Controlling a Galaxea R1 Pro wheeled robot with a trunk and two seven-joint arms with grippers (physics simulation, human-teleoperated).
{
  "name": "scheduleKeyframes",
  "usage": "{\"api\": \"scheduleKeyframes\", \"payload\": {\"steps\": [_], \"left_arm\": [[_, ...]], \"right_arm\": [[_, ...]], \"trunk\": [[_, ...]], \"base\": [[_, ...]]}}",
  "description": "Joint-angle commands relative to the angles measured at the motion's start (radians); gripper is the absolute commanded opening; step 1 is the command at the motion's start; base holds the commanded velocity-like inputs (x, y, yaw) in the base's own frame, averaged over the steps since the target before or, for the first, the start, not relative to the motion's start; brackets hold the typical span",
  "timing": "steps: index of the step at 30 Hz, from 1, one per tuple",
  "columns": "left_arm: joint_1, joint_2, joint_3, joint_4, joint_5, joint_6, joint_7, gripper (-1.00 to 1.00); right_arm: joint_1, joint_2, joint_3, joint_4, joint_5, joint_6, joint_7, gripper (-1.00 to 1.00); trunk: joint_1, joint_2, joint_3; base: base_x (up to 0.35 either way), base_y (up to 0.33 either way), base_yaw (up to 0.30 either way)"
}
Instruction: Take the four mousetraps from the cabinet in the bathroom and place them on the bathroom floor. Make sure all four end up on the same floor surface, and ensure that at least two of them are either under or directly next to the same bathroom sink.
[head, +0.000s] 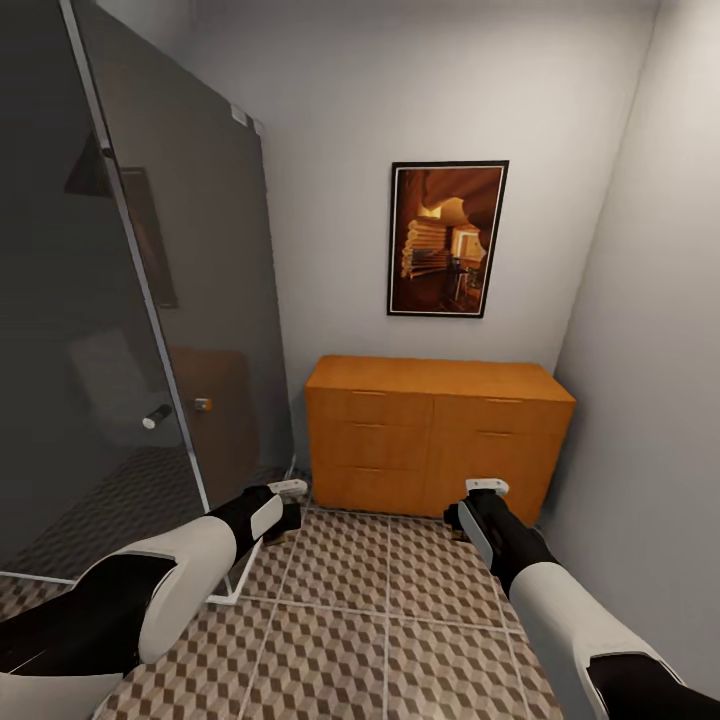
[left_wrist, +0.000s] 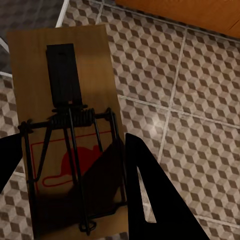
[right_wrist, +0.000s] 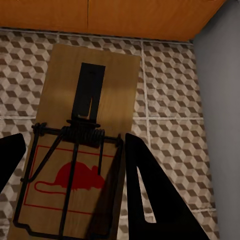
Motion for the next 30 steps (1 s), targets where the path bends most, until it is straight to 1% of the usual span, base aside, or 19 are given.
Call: {"api": "scheduleKeyframes", "payload": {"steps": [1,12,20,23,26,30], "left_arm": [[-0.001,-0.001,-0.007,-0.001,0.01,0.004,0.003,-1.0],[-0.001,0.0,-0.007,-0.001,0.01,0.004,0.003,-1.0],[-0.001,0.002,-0.006,-0.001,0.013,0.0,0.003,-1.0],[-0.001,0.006,-0.007,0.004,0.013,0.001,0.002,-1.0],[0.003,0.019,-0.006,0.006,0.013,-0.003,0.0,-1.0],[0.008,0.037,-0.006,0.006,0.013,-0.005,-0.014,-1.0]], "right_arm": [[-0.001,-0.001,0.005,-0.001,-0.008,0.005,-0.009,-1.0],[-0.001,0.0,0.005,0.001,-0.008,0.003,-0.008,-1.0],[-0.001,0.002,0.005,0.003,-0.011,0.0,-0.01,-1.0],[-0.001,0.006,0.005,0.011,-0.01,-0.002,-0.009,-1.0],[-0.001,0.012,0.005,0.024,-0.009,-0.006,-0.006,-1.0],[-0.001,0.014,0.005,0.029,-0.01,-0.007,-0.004,-1.0]], "trunk": [[0.001,-0.002,-0.002],[0.001,-0.002,-0.002],[0.001,-0.002,-0.002],[0.001,-0.002,-0.002],[0.001,-0.002,-0.002],[0.001,-0.002,-0.002]], "base": [[0.0,0.0,0.016],[0.0,0.0,0.016],[0.0,0.0,0.273],[0.0,0.0,0.285],[0.0,0.0,0.285],[0.0,0.0,0.286]]}}
